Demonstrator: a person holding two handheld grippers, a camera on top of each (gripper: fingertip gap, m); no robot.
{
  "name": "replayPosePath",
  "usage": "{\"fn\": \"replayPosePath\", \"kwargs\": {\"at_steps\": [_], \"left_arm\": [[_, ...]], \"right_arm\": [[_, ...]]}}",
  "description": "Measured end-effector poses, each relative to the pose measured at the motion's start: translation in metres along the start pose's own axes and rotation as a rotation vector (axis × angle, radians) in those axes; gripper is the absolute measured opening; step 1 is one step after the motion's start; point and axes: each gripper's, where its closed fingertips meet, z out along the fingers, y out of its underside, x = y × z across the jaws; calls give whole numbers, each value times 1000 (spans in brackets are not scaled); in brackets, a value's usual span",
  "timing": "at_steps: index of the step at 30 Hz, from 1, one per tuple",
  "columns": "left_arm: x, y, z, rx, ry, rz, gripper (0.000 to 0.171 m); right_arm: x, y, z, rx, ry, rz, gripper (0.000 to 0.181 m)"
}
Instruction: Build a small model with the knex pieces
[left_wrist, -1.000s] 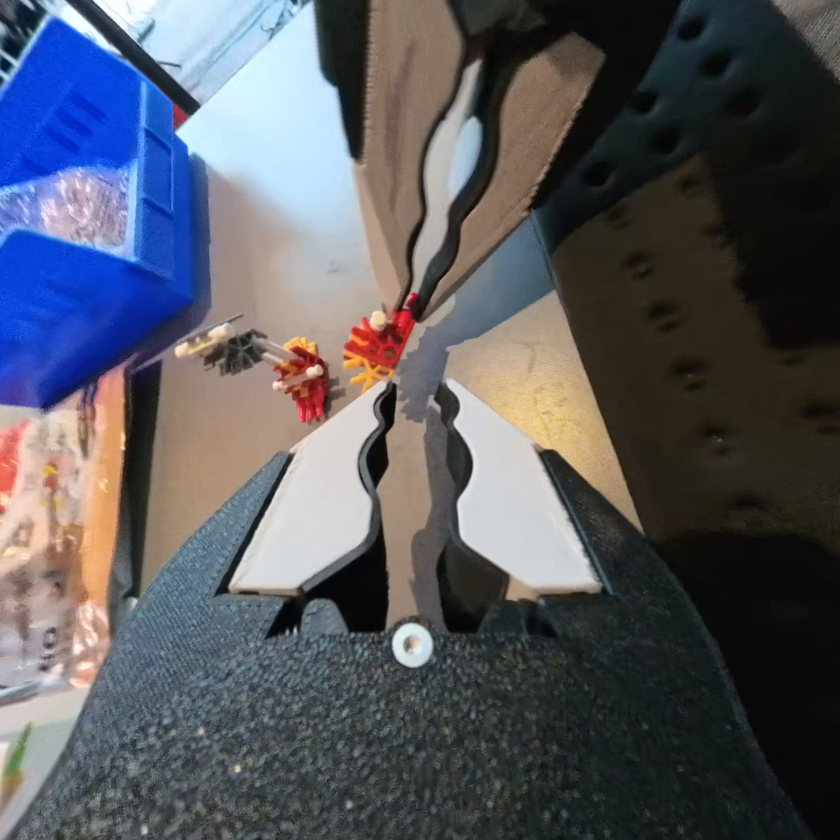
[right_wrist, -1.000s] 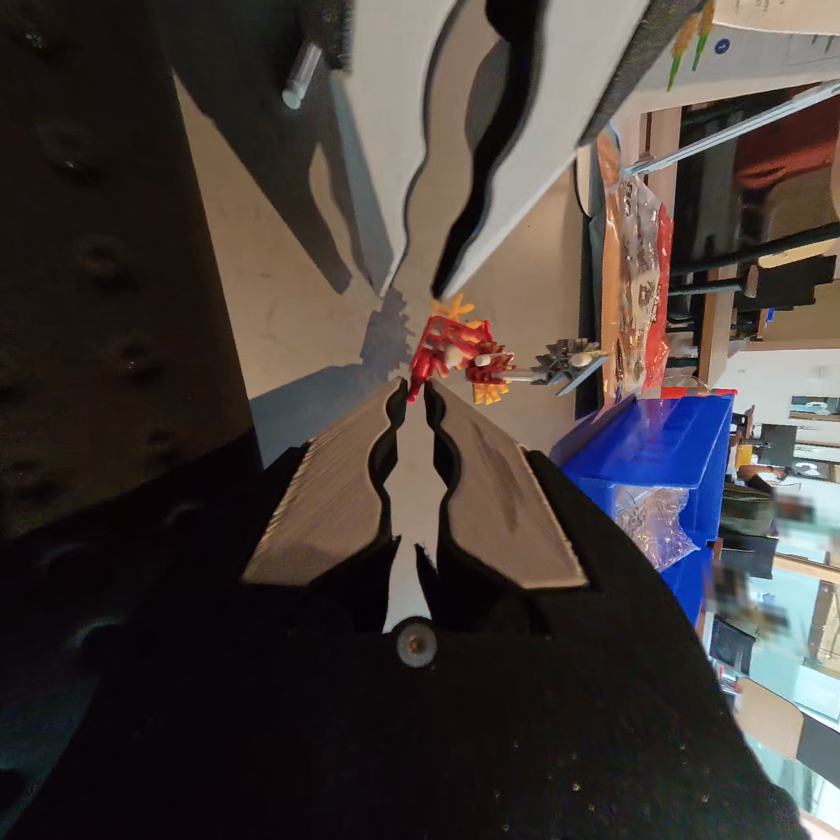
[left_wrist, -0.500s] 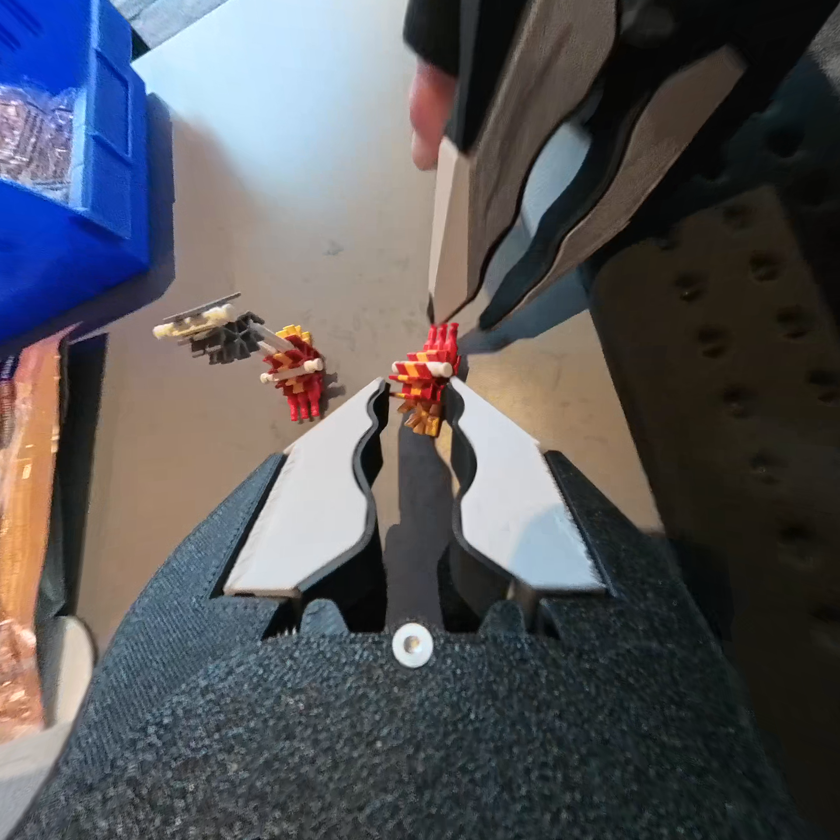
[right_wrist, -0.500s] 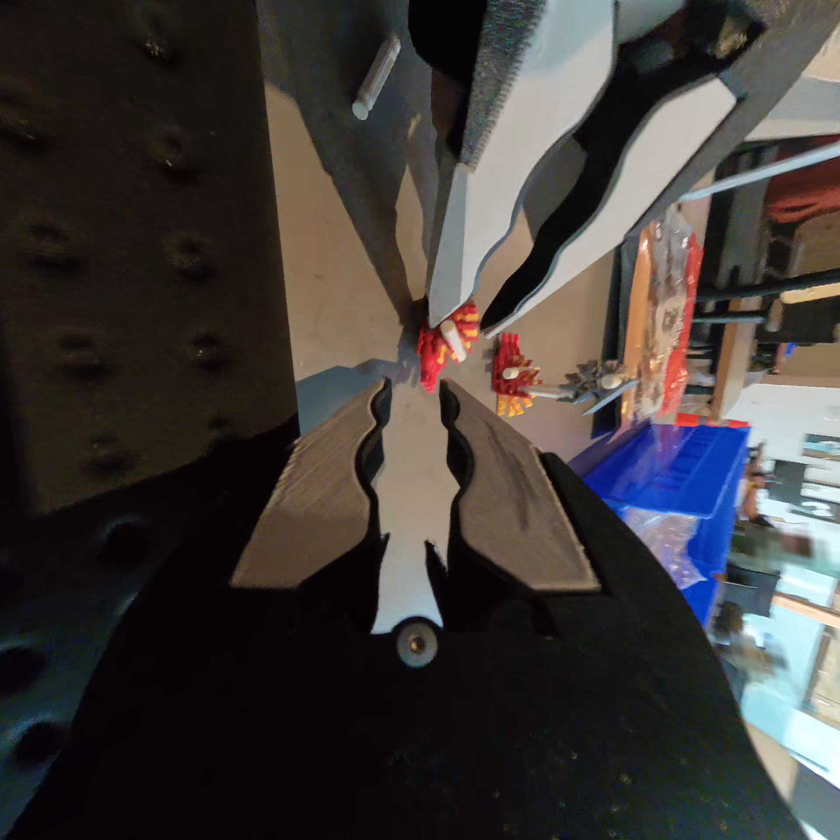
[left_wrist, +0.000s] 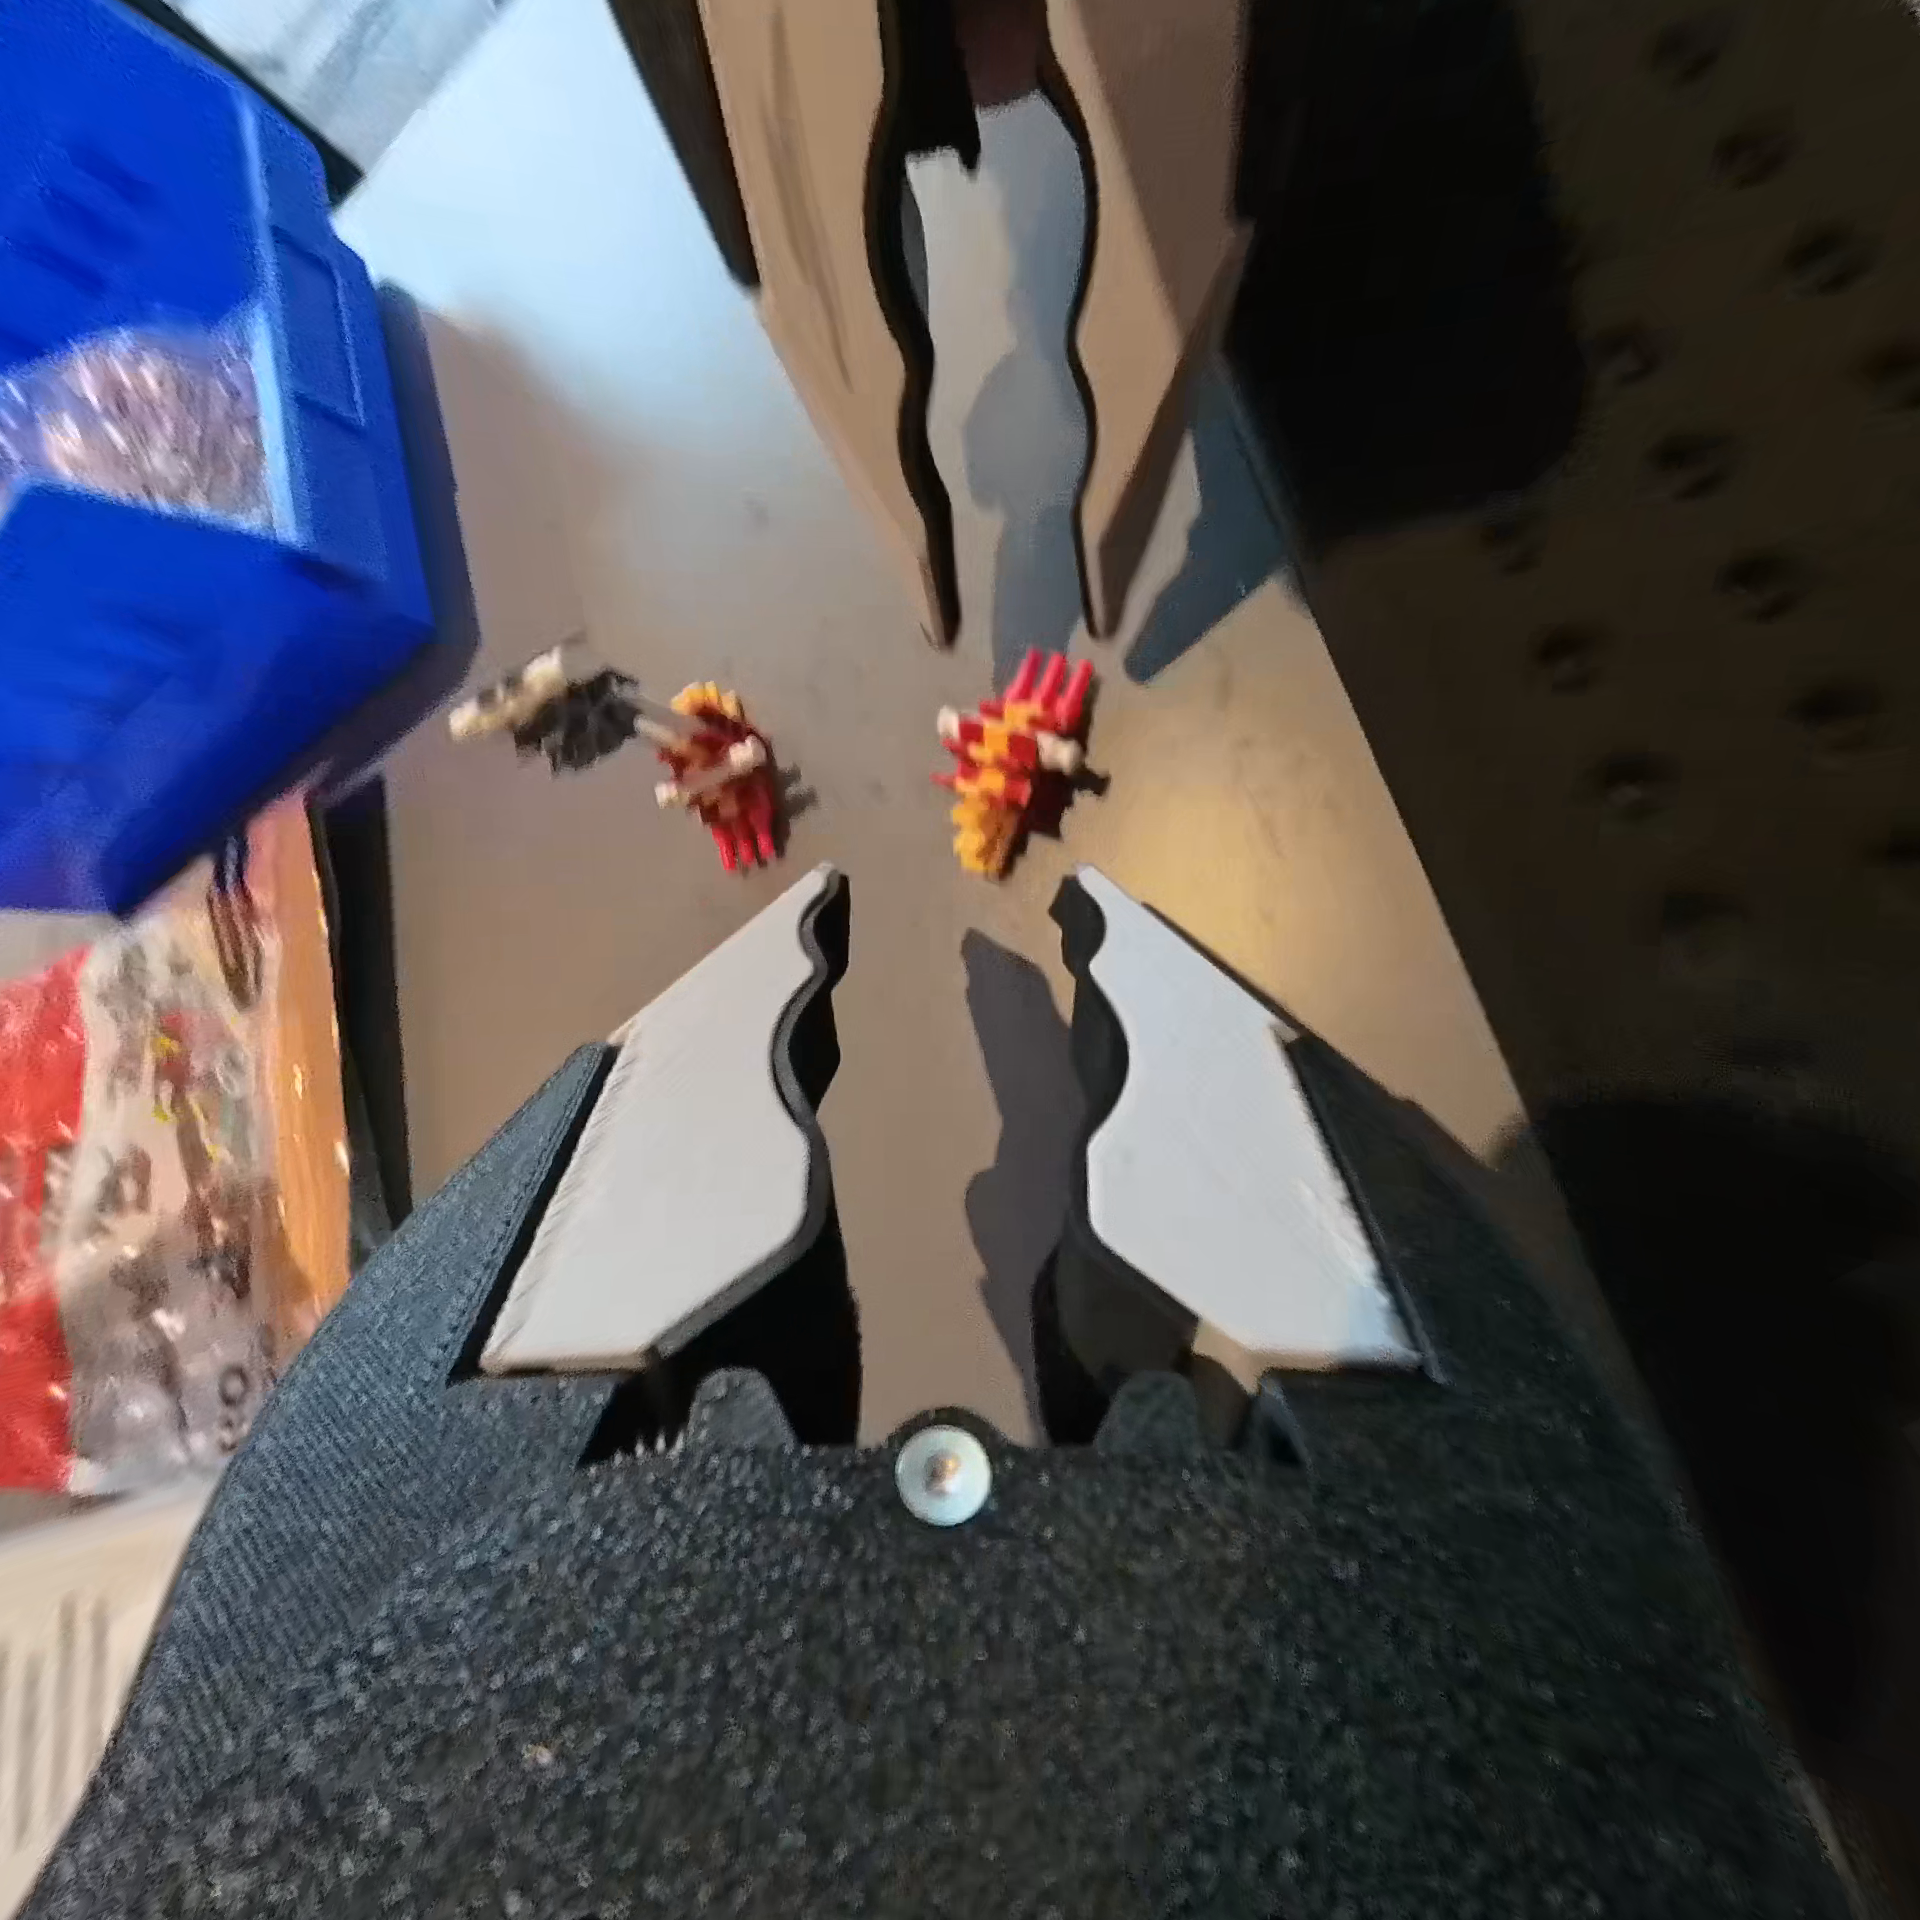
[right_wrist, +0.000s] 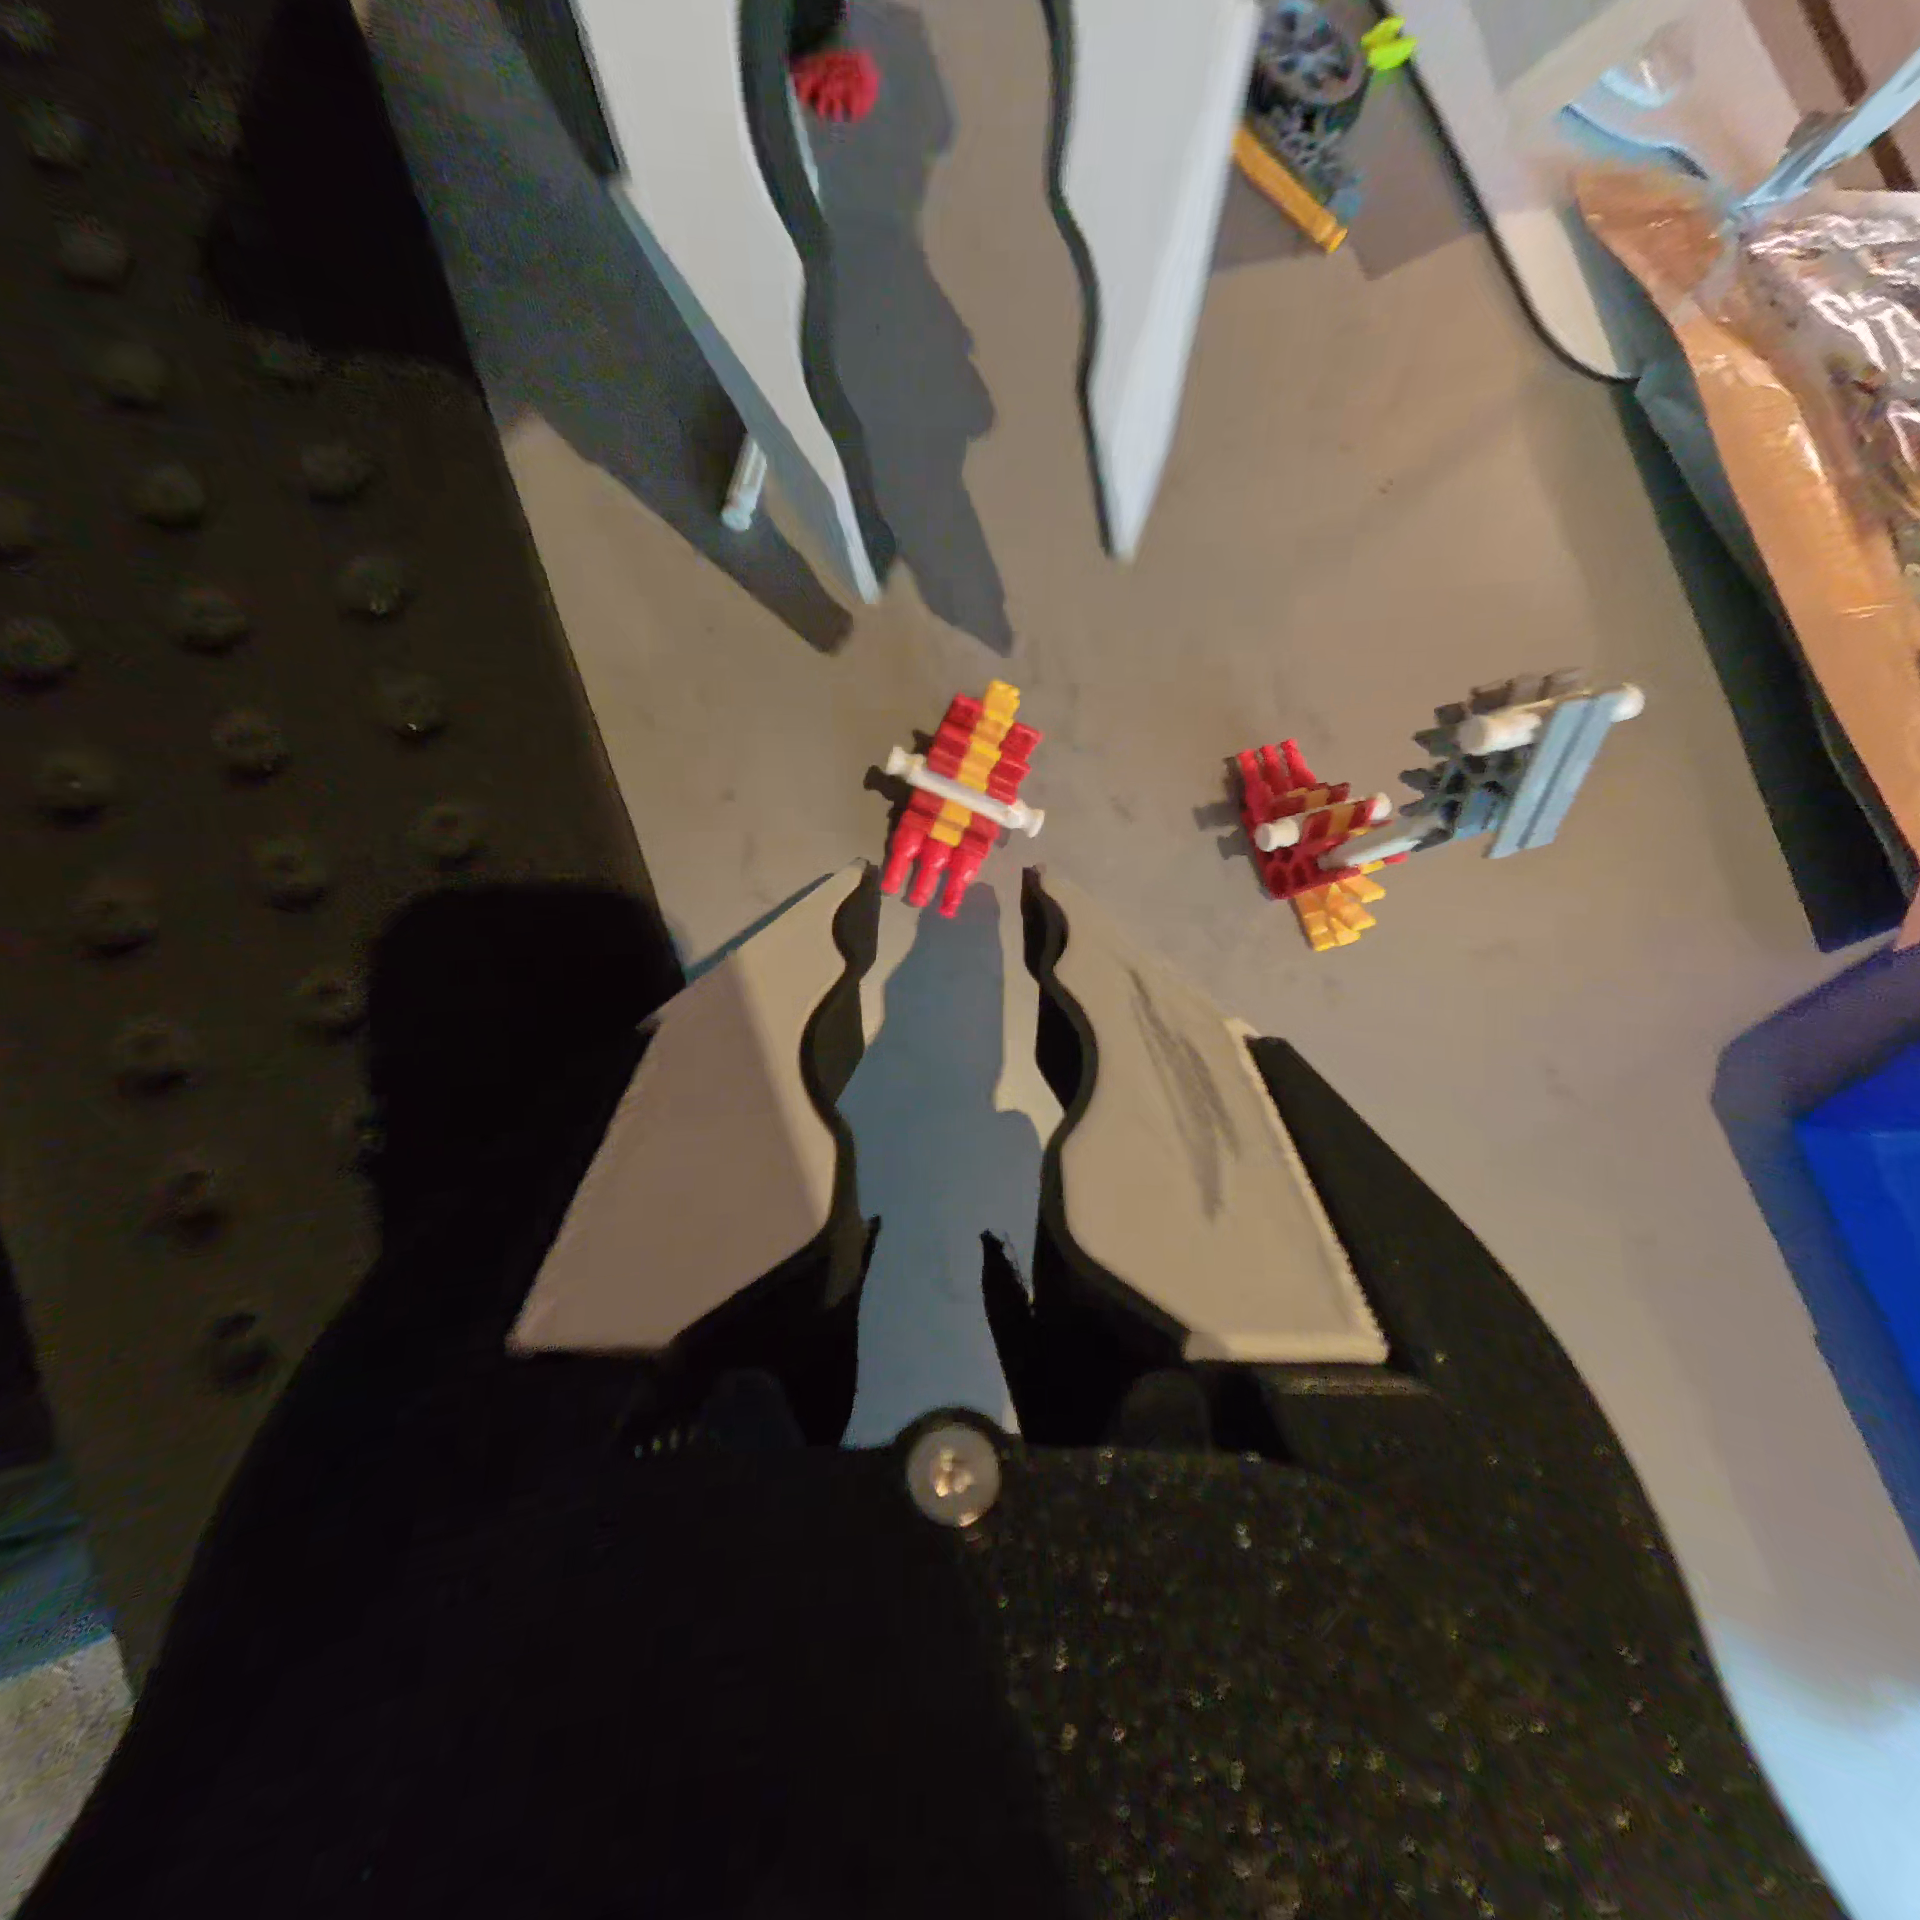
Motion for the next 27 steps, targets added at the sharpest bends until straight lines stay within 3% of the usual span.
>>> {"fn": "replayPosePath", "kwargs": {"at_steps": [6, 12, 15, 18, 27], "left_arm": [[22, 33, -47, -99, 134, -155, 33], [50, 49, -25, -177, 199, -137, 22], [53, 45, -21, -148, 216, -177, 6], [55, 39, -19, -118, 215, -168, 5], [16, -15, -17, 67, -82, -145, 5]], "right_arm": [[7, 3, -5, 26, 3, 30, 27], [2, 0, -4, 46, -7, 32, 26], [4, 2, -9, 51, 5, 47, 26], [4, -1, -15, 85, -4, 75, 25], [-15, -41, -23, 270, -134, 208, 20]]}}
